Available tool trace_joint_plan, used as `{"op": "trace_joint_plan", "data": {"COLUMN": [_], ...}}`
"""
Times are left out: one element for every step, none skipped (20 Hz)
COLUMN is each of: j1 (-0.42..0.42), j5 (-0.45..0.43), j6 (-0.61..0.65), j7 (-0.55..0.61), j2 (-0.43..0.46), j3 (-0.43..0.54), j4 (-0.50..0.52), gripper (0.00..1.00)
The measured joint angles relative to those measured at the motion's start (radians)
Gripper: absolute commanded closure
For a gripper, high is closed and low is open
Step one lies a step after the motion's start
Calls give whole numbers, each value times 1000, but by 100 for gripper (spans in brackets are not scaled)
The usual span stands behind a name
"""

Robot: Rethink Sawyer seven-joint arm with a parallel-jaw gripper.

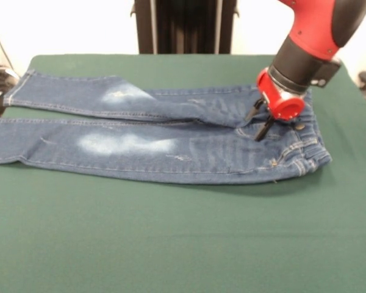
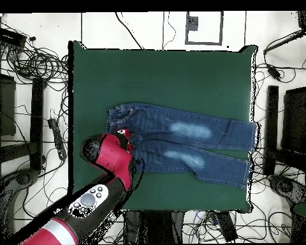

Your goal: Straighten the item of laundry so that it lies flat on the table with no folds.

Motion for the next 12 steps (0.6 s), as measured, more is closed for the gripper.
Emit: {"op": "trace_joint_plan", "data": {"j1": [5,9,17,22,34,38,42,47,51,57,61,65], "j5": [-2,-3,-6,-7,-9,-10,-12,-14,-16,-21,-24,-27], "j6": [9,16,28,36,50,55,61,67,74,86,94,102], "j7": [10,19,38,52,88,100,113,126,141,162,175,187], "j2": [7,13,23,31,47,52,58,64,72,83,90,96], "j3": [-8,-14,-27,-34,-53,-59,-66,-72,-81,-93,-101,-108], "j4": [-7,-13,-25,-32,-47,-51,-57,-63,-71,-83,-90,-97], "gripper": [0,0,0,0,0,0,0,0,0,0,0,0]}}
